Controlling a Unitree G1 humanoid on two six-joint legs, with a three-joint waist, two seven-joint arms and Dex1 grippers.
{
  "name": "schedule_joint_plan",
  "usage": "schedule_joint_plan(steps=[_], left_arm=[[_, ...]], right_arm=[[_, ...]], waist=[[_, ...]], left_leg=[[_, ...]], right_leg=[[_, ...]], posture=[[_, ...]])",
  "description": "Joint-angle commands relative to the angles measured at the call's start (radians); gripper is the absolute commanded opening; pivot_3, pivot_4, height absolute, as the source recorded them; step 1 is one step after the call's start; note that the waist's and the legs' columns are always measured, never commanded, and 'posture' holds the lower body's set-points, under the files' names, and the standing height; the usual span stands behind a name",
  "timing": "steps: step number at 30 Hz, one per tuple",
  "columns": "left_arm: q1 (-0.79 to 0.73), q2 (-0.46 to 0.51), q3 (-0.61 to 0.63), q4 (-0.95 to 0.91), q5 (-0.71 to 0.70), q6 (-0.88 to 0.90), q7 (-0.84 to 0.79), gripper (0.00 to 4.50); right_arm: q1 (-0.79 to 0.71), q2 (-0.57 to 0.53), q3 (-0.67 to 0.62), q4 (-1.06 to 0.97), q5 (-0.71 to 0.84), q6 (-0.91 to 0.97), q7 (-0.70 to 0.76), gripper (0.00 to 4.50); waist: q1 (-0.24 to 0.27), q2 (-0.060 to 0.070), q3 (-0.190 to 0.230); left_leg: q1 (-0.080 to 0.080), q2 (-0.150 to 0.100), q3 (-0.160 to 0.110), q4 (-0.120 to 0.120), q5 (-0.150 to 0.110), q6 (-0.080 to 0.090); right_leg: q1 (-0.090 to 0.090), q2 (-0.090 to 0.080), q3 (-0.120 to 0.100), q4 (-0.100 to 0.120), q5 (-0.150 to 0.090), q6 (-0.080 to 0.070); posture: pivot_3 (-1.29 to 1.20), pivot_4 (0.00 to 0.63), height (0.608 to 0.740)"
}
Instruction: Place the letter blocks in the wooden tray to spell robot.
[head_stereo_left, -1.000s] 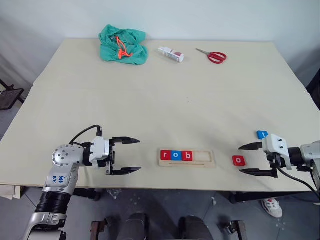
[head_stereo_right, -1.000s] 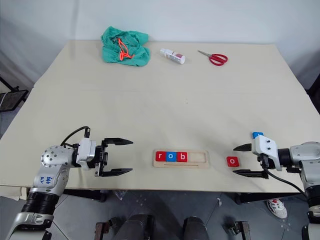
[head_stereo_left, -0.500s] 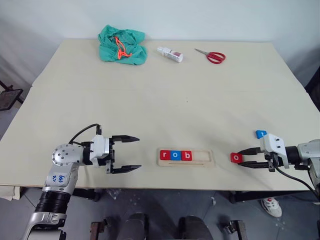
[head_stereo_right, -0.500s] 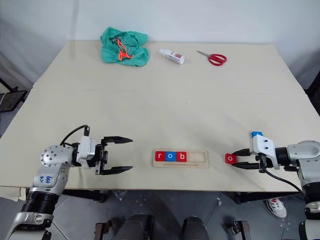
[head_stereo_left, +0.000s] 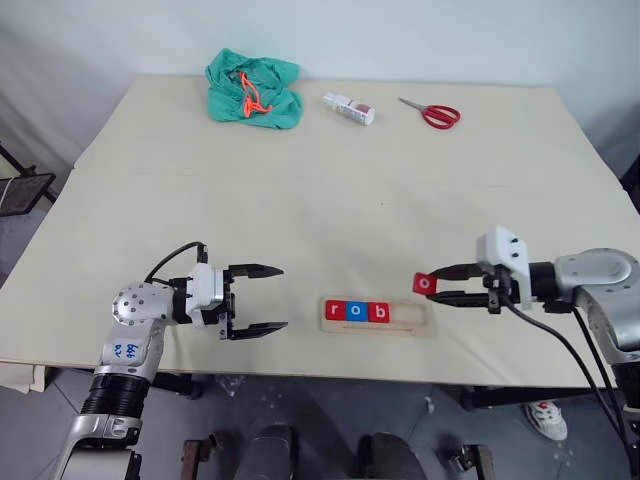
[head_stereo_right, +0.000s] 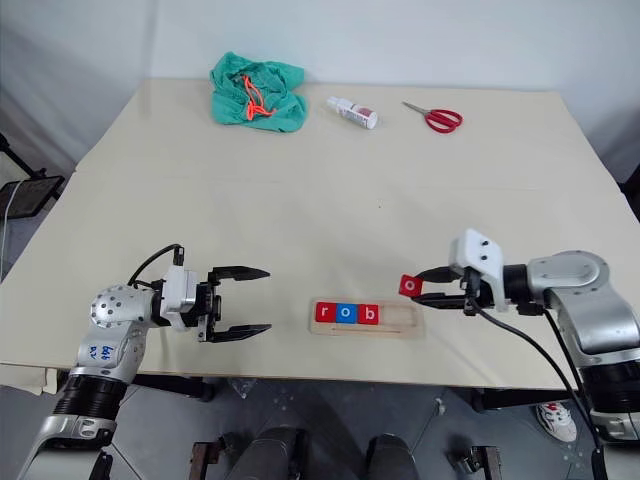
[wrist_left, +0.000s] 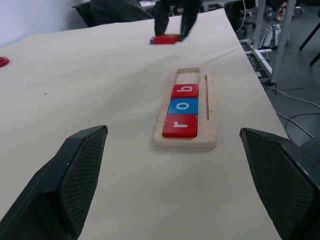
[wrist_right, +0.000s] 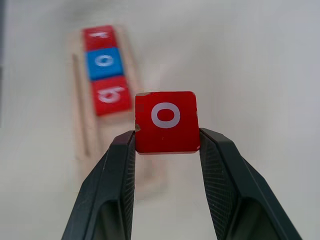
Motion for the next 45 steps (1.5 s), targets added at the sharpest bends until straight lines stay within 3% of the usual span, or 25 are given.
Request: schedule_joint_plan(steps=[1, 20, 29, 36, 40, 45], left_arm=[[-0.015, -0.001, 0.001, 0.004, 0.002, -0.023, -0.002, 4.50], [0.022, -0.002, 0.005, -0.033, 0.006, -0.027, 0.026, 4.50], [0.019, -0.006, 0.002, -0.026, 0.007, -0.032, 0.030, 4.50], [-0.002, -0.017, -0.004, -0.001, 0.012, -0.039, 0.030, 4.50], [-0.012, -0.023, -0.008, 0.013, 0.015, -0.045, 0.028, 4.50], [-0.027, -0.031, -0.012, 0.034, 0.016, -0.054, 0.024, 4.50]], right_arm=[[0.004, -0.008, 0.025, -0.033, -0.015, -0.006, 0.013, 1.45], [-0.051, 0.049, 0.120, 0.079, -0.110, -0.102, 0.023, 1.45], [-0.053, 0.059, 0.078, 0.032, -0.085, -0.093, -0.007, 4.47], [-0.023, 0.002, -0.016, 0.001, -0.057, -0.040, -0.036, 4.47], [0.031, -0.028, -0.061, -0.059, -0.017, -0.003, -0.027, 3.52], [0.076, -0.050, -0.071, -0.139, -0.012, 0.067, -0.061, 1.79]], waist=[[0.000, 0.000, 0.000], [-0.002, 0.000, 0.000], [-0.003, 0.000, 0.000], [0.000, 0.000, 0.000], [0.000, 0.000, 0.000], [-0.004, 0.000, 0.000]], left_leg=[[0.000, 0.000, 0.000, 0.000, 0.000, 0.000], [0.000, 0.000, 0.000, 0.000, 0.000, 0.000], [0.000, 0.000, 0.000, 0.000, 0.000, 0.000], [0.000, 0.000, 0.000, 0.000, 0.000, 0.000], [0.000, 0.000, 0.000, 0.000, 0.000, 0.000], [0.000, 0.001, 0.001, 0.000, 0.000, 0.000]], right_leg=[[0.000, 0.000, 0.000, 0.000, 0.000, 0.000], [0.000, 0.000, 0.000, 0.000, 0.000, 0.000], [0.000, 0.000, 0.000, 0.000, 0.000, 0.000], [0.000, 0.000, 0.000, 0.000, 0.000, 0.000], [0.000, 0.000, 0.000, 0.000, 0.000, 0.000], [0.000, 0.001, 0.000, 0.000, 0.000, 0.000]], posture=[[0.00, 0.150, 0.740], [0.00, 0.150, 0.740], [0.00, 0.150, 0.740], [0.00, 0.150, 0.740], [0.00, 0.150, 0.740], [0.00, 0.150, 0.740]])
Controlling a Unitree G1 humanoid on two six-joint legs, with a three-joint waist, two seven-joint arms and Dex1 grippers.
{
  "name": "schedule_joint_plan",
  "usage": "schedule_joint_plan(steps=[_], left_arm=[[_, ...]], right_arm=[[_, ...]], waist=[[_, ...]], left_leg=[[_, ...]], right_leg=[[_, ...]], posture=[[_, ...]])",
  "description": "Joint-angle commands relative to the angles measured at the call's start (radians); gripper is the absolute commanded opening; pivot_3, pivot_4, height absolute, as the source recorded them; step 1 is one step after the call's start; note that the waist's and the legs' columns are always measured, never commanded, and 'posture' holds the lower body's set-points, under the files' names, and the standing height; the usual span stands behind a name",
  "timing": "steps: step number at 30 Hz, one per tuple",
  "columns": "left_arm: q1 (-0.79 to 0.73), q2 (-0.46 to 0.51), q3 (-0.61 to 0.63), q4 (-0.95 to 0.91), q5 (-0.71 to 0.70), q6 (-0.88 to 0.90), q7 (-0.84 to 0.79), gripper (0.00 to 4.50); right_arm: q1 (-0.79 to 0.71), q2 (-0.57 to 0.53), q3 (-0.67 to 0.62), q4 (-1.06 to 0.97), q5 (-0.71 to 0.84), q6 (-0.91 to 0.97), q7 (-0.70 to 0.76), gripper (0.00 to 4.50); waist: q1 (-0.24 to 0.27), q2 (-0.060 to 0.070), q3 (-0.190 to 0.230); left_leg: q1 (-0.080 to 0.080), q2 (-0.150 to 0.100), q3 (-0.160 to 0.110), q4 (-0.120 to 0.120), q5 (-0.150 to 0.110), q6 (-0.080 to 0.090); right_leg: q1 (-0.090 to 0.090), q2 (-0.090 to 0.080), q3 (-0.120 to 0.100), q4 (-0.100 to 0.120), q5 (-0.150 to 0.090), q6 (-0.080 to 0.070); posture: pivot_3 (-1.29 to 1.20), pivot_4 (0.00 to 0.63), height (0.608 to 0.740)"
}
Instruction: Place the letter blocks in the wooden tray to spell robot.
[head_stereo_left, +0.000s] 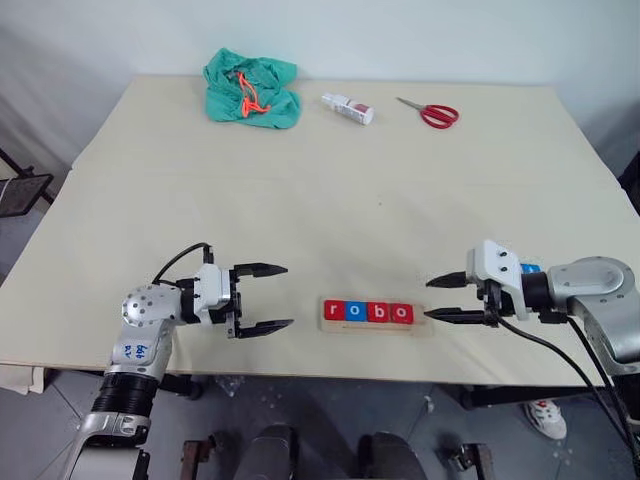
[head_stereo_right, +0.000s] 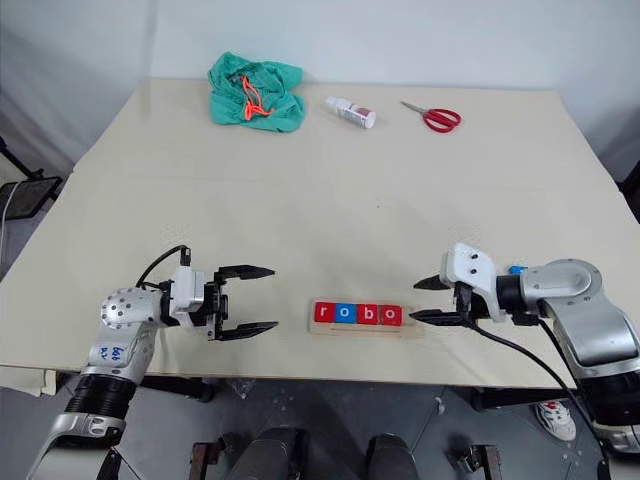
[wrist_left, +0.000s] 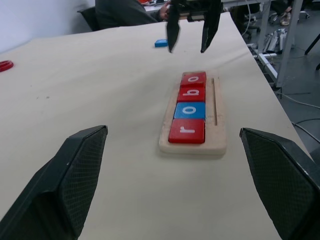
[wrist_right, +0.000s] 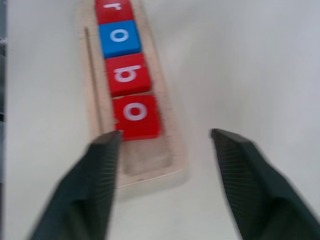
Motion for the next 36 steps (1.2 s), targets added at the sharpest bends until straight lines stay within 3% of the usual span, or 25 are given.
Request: schedule_joint_plan(steps=[1, 5, 6, 22, 36], left_arm=[[-0.014, -0.002, 0.004, 0.004, 0.000, -0.023, -0.004, 4.50], [-0.026, -0.007, 0.000, 0.016, 0.003, -0.028, -0.004, 4.50], [-0.027, -0.008, 0.000, 0.018, 0.003, -0.029, -0.004, 4.50], [0.014, 0.010, 0.014, -0.028, -0.001, -0.017, 0.015, 4.50], [0.020, 0.020, 0.012, -0.038, -0.001, -0.017, 0.030, 4.50]], right_arm=[[0.021, -0.032, -0.034, -0.078, 0.017, 0.044, -0.023, 1.49], [0.029, -0.029, -0.015, -0.102, 0.011, 0.074, -0.044, 0.09], [0.028, -0.029, -0.003, -0.103, 0.003, 0.083, -0.050, 0.03], [-0.017, 0.029, 0.136, -0.034, -0.053, 0.061, -0.062, 0.03], [-0.046, 0.072, 0.152, -0.011, -0.071, 0.035, -0.073, 0.03]], waist=[[0.001, 0.000, 0.000], [0.002, 0.000, 0.000], [0.002, 0.000, 0.000], [0.001, 0.000, 0.000], [0.001, 0.000, 0.000]], left_leg=[[0.000, 0.000, 0.000, 0.000, 0.000, 0.000], [0.000, 0.000, 0.000, 0.000, 0.000, 0.000], [0.000, 0.000, 0.000, 0.000, 0.000, 0.000], [0.000, 0.000, 0.000, 0.000, 0.000, 0.000], [0.000, 0.000, -0.001, 0.000, 0.000, 0.000]], right_leg=[[0.000, 0.000, 0.000, 0.000, 0.000, 0.000], [0.000, 0.000, 0.000, 0.000, 0.000, 0.000], [0.000, 0.000, 0.000, 0.000, 0.000, 0.000], [0.000, 0.000, 0.000, 0.000, 0.000, 0.000], [0.000, 0.000, 0.000, 0.000, 0.000, 0.000]], posture=[[0.00, 0.150, 0.740], [0.00, 0.150, 0.740], [0.00, 0.150, 0.740], [0.00, 0.150, 0.740], [0.00, 0.150, 0.740]])
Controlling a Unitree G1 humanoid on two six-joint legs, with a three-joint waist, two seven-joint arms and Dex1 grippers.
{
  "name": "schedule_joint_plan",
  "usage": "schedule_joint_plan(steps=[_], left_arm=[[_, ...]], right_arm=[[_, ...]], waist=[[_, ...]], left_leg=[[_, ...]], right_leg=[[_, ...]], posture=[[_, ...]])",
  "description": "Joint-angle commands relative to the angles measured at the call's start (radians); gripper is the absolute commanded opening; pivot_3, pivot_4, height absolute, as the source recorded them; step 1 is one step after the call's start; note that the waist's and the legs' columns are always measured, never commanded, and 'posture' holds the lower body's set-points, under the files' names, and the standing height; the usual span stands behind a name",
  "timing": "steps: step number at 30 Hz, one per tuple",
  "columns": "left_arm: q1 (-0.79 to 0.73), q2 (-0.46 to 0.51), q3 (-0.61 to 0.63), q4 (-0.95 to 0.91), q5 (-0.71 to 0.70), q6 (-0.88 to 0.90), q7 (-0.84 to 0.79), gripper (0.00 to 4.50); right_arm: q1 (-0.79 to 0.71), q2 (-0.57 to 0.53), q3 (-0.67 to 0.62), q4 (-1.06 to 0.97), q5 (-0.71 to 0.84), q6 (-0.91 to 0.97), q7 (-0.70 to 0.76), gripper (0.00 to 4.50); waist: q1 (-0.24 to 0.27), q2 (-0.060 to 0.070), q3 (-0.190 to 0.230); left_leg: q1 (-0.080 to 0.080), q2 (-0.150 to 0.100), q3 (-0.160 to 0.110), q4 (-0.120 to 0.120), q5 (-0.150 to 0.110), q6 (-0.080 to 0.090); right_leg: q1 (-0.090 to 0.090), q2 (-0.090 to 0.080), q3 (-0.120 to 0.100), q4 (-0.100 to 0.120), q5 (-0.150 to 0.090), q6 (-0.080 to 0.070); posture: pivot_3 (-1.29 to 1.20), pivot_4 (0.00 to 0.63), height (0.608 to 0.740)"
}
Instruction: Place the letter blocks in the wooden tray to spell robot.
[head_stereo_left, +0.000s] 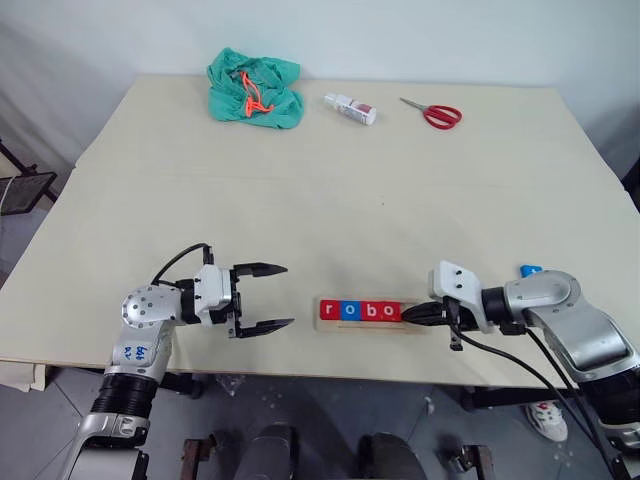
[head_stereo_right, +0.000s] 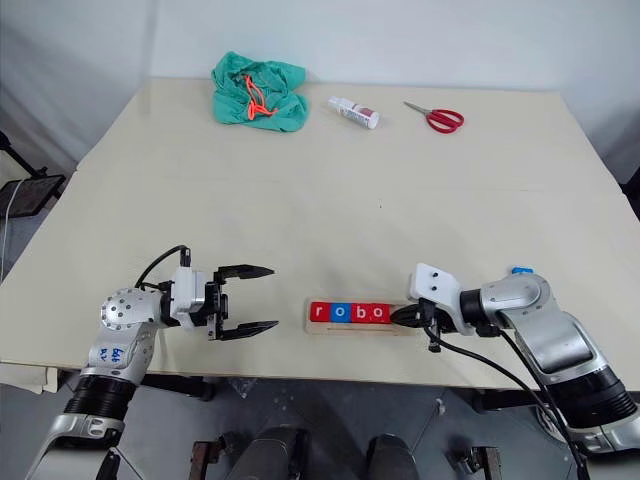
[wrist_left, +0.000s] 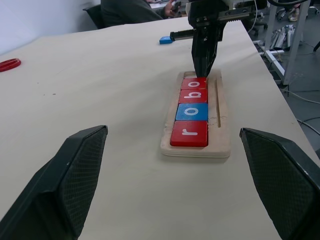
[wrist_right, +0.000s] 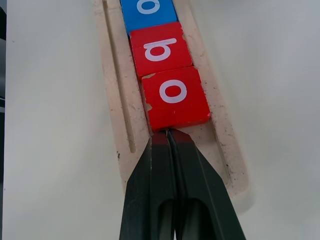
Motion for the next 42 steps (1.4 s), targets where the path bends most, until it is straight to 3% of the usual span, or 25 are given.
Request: schedule_joint_plan(steps=[1, 12, 14, 18, 28, 35, 42], left_arm=[[0.002, 0.009, 0.012, -0.033, -0.006, -0.005, 0.006, 4.50], [-0.024, 0.002, 0.005, -0.002, -0.003, -0.014, -0.007, 4.50], [-0.033, -0.001, 0.001, 0.009, -0.005, -0.013, -0.018, 4.50], [-0.054, -0.004, -0.007, 0.039, -0.006, -0.018, -0.044, 4.50], [-0.109, -0.024, -0.015, 0.113, -0.001, -0.040, -0.085, 4.50], [-0.133, -0.038, -0.021, 0.141, 0.002, -0.044, -0.105, 4.50], [-0.146, -0.044, -0.022, 0.149, 0.006, -0.042, -0.114, 4.50]], right_arm=[[-0.007, 0.002, -0.015, -0.009, -0.003, -0.017, -0.008, 0.03], [0.083, -0.045, -0.173, -0.080, 0.058, 0.039, -0.062, 0.03], [0.136, -0.036, -0.285, -0.121, 0.124, 0.095, -0.095, 0.03], [0.243, -0.012, -0.445, -0.163, 0.183, 0.197, -0.197, 0.91], [0.459, 0.102, -0.671, -0.263, 0.180, 0.200, -0.427, 4.40], [0.517, 0.215, -0.790, -0.265, 0.164, 0.236, -0.621, 4.48], [0.433, 0.292, -0.777, -0.228, 0.177, 0.302, -0.766, 4.48]], waist=[[-0.001, 0.000, 0.000], [0.001, 0.000, 0.000], [0.002, 0.000, 0.000], [0.004, 0.000, 0.000], [0.001, 0.000, 0.000], [0.002, 0.000, 0.000], [0.000, 0.000, 0.000]], left_leg=[[0.000, 0.000, 0.000, 0.000, 0.000, 0.000], [0.000, 0.000, 0.000, 0.000, 0.000, 0.000], [0.000, 0.000, 0.000, 0.000, 0.000, 0.000], [0.000, 0.000, 0.000, 0.000, 0.000, 0.000], [0.000, 0.000, 0.001, -0.001, 0.000, 0.000], [0.001, 0.000, 0.001, -0.001, 0.000, 0.000], [0.001, 0.000, 0.001, -0.002, 0.000, 0.000]], right_leg=[[0.000, 0.000, 0.000, 0.000, 0.000, 0.000], [0.000, 0.000, 0.000, 0.000, 0.000, 0.000], [0.000, 0.000, 0.000, 0.000, 0.000, 0.000], [0.001, 0.000, 0.000, 0.000, 0.000, 0.000], [0.000, 0.000, 0.000, 0.000, 0.000, 0.000], [0.000, 0.000, 0.001, 0.000, 0.000, 0.000], [0.000, 0.000, 0.002, 0.001, 0.000, 0.000]], posture=[[0.00, 0.150, 0.740], [0.00, 0.150, 0.740], [0.00, 0.150, 0.740], [0.00, 0.150, 0.740], [0.00, 0.150, 0.740], [0.00, 0.150, 0.740], [0.00, 0.150, 0.740]])
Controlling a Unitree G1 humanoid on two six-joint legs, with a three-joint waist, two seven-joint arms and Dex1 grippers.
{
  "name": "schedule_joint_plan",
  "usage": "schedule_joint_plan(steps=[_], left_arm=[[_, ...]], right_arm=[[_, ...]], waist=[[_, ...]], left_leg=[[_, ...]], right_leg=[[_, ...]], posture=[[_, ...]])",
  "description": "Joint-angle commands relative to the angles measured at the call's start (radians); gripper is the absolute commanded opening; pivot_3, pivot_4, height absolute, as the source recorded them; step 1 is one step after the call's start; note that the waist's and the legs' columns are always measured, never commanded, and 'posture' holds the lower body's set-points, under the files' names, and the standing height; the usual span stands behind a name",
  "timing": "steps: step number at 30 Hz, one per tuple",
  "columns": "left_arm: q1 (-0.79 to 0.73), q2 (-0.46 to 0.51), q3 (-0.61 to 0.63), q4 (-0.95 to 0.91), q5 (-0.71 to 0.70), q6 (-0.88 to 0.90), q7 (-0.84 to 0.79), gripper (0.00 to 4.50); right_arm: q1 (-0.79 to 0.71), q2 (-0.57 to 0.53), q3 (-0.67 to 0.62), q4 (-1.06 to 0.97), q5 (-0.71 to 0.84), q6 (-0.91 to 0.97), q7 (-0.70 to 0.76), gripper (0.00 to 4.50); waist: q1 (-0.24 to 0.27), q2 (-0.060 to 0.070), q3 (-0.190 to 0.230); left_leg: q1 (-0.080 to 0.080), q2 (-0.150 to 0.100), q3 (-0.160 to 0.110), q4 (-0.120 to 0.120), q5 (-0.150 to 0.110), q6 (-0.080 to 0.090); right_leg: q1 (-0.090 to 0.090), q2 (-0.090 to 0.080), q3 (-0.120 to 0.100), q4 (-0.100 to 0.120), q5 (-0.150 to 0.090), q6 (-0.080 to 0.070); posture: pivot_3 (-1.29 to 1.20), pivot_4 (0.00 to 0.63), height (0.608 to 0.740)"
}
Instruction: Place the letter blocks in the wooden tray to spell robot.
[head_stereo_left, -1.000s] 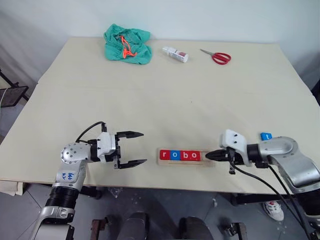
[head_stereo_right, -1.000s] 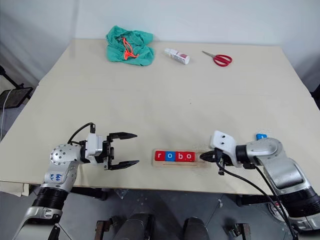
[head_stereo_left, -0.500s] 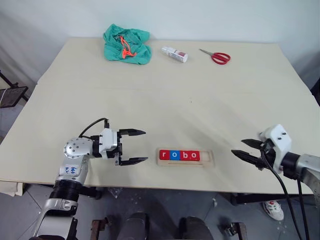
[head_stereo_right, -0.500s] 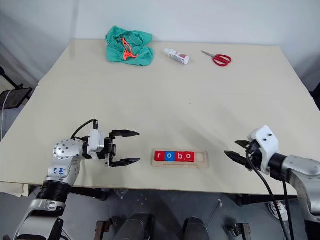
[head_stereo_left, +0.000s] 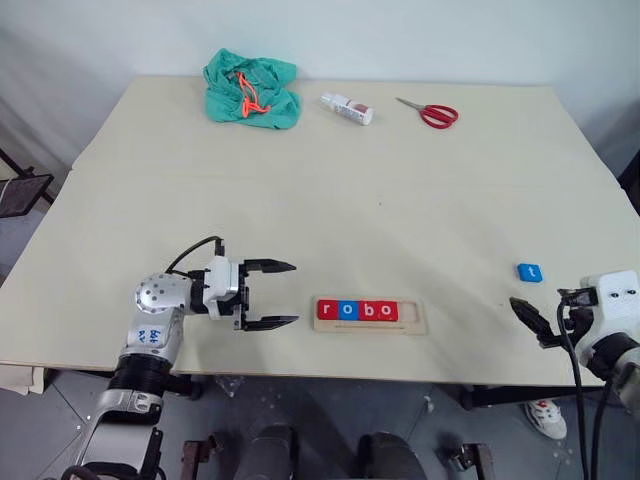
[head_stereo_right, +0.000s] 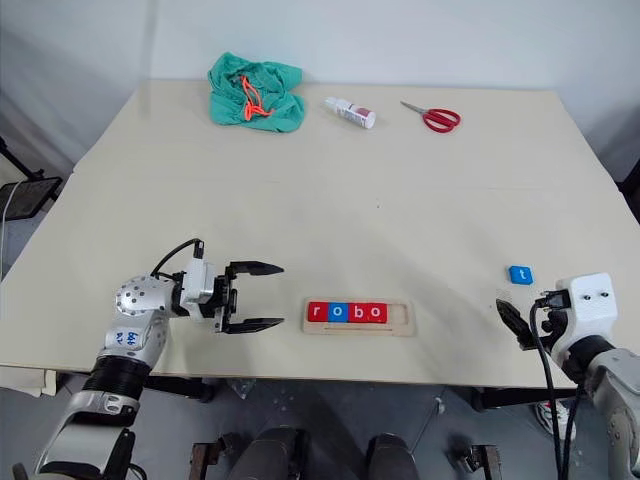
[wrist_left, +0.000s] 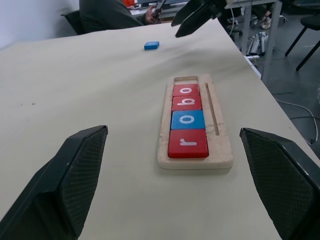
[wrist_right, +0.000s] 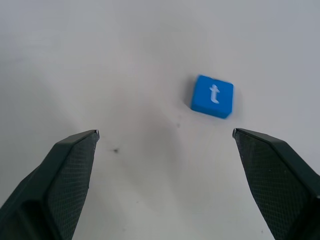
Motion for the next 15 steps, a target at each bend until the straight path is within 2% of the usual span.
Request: schedule_joint_plan(steps=[1, 8, 15], left_arm=[[-0.017, -0.003, -0.001, -0.012, 0.001, -0.009, -0.005, 4.50], [-0.014, 0.000, 0.002, -0.029, 0.001, 0.001, -0.002, 4.50], [0.004, 0.015, 0.014, -0.054, -0.002, 0.008, 0.010, 4.50]], right_arm=[[-0.043, 0.014, -0.013, 0.024, 0.003, -0.009, -0.056, 4.48], [-0.237, 0.015, 0.055, 0.326, -0.077, -0.141, -0.120, 4.48], [-0.333, -0.015, 0.105, 0.541, -0.115, -0.242, -0.094, 4.48]], waist=[[0.000, 0.000, 0.000], [-0.005, 0.001, 0.000], [-0.008, 0.001, 0.000]], left_leg=[[0.000, 0.000, 0.000, 0.000, 0.000, 0.000], [0.001, 0.000, 0.000, -0.001, 0.000, 0.000], [0.000, 0.000, 0.000, -0.002, 0.000, 0.000]], right_leg=[[0.000, 0.000, 0.000, 0.000, 0.000, 0.000], [0.000, 0.000, 0.000, 0.000, 0.000, 0.000], [-0.001, 0.000, 0.000, 0.001, 0.000, 0.000]], posture=[[0.00, 0.150, 0.740], [0.00, 0.150, 0.740], [0.00, 0.150, 0.740]])
